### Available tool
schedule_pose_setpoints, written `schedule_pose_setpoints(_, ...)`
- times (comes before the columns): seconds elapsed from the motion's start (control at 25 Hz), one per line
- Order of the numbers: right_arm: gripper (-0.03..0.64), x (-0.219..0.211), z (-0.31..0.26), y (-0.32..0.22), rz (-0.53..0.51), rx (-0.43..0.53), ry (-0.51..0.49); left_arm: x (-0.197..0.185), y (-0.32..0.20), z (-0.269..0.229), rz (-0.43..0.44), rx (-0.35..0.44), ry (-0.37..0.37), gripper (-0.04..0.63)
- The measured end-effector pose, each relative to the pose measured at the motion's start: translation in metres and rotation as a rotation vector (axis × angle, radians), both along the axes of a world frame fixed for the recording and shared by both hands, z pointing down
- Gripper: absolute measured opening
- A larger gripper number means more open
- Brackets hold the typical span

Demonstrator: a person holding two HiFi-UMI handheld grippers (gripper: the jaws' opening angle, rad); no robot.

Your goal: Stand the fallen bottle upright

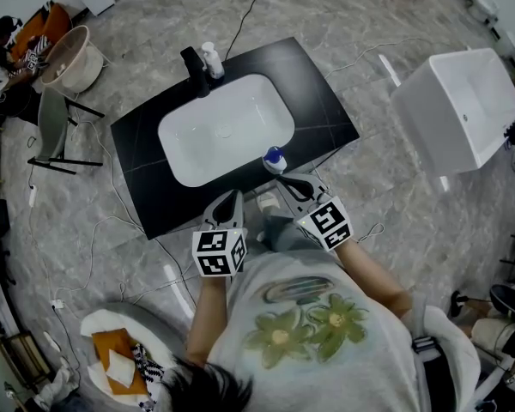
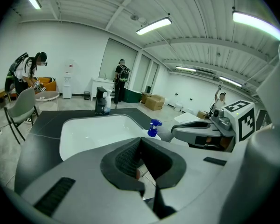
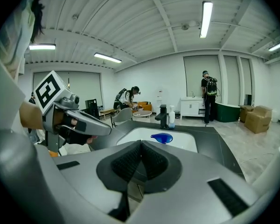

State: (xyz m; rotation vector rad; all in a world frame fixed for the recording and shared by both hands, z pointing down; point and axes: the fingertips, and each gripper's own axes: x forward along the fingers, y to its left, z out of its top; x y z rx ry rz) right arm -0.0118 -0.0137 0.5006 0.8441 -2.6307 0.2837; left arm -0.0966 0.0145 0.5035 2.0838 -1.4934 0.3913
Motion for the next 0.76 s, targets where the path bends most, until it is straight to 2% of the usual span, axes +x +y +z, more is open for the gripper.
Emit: schedule_pose_setpoints(0.76, 0.04, 0.004, -0.002, -0.006, 0.004, -0.029, -0.01, 0.008, -0.011, -0.004, 0.01, 0.006, 0.014, 0.017)
